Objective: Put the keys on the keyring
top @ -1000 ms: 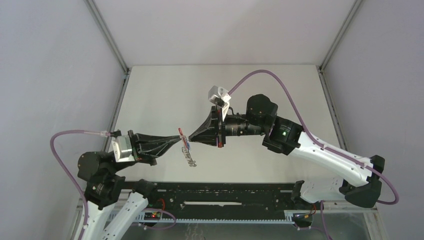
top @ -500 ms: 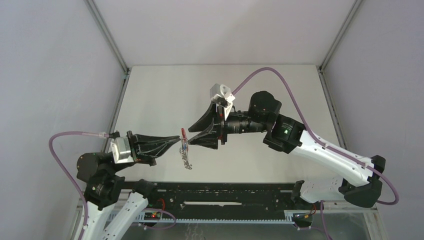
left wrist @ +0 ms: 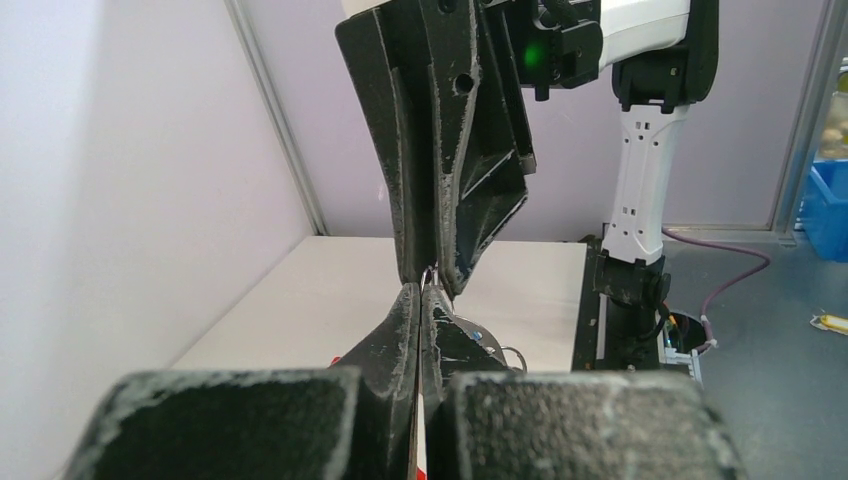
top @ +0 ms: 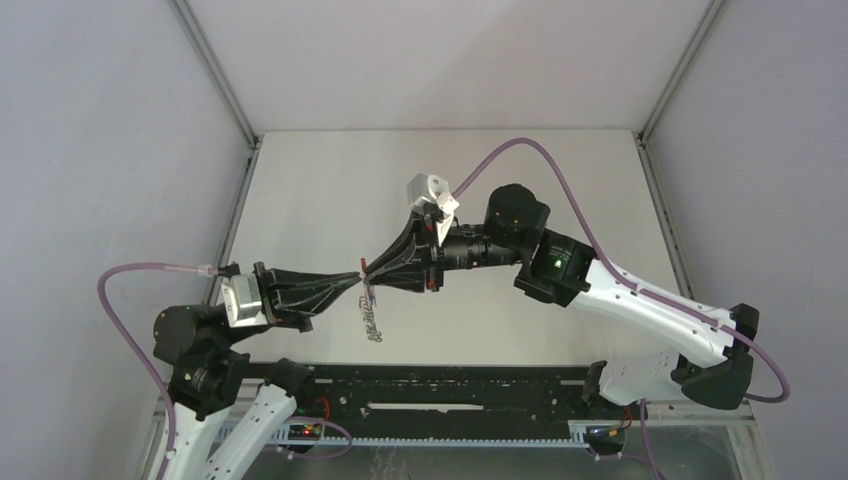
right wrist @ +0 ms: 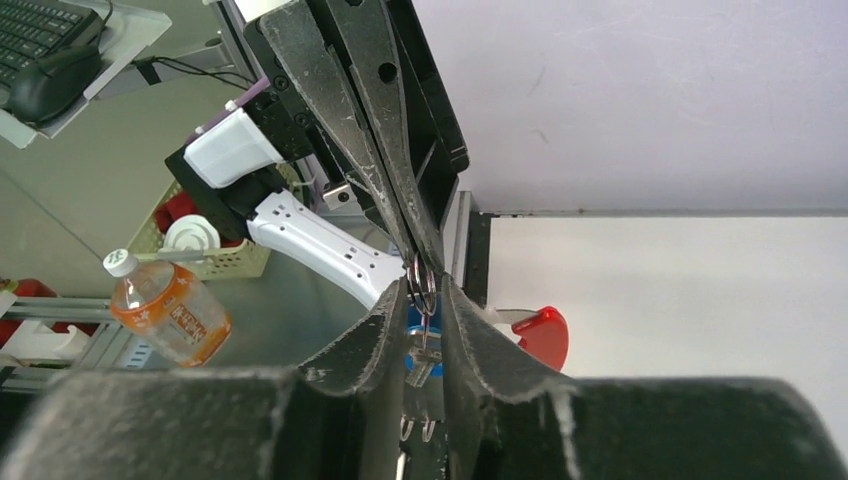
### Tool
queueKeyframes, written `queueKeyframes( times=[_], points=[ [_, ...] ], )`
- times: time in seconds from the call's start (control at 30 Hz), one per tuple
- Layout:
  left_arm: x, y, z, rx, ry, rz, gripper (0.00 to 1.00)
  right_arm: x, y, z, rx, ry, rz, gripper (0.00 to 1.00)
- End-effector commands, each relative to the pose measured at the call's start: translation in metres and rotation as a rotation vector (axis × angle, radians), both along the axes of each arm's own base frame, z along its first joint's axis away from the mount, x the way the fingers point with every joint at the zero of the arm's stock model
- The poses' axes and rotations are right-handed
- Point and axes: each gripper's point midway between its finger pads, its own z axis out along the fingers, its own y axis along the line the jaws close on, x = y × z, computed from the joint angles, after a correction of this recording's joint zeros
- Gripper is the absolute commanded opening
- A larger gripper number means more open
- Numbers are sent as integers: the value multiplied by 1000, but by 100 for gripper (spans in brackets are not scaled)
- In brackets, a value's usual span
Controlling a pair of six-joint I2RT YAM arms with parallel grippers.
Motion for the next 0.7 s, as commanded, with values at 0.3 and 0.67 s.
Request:
queueKeyframes(
  times=[0.3, 0.67],
  points=[
    [-3, -4, -22, 105, -3, -30, 9, 2, -9, 9, -69, -39, -49, 0],
    [-15, -7, -64, 415, 28, -184, 41, 0, -11, -53, -518, -100, -65, 0]
  ],
)
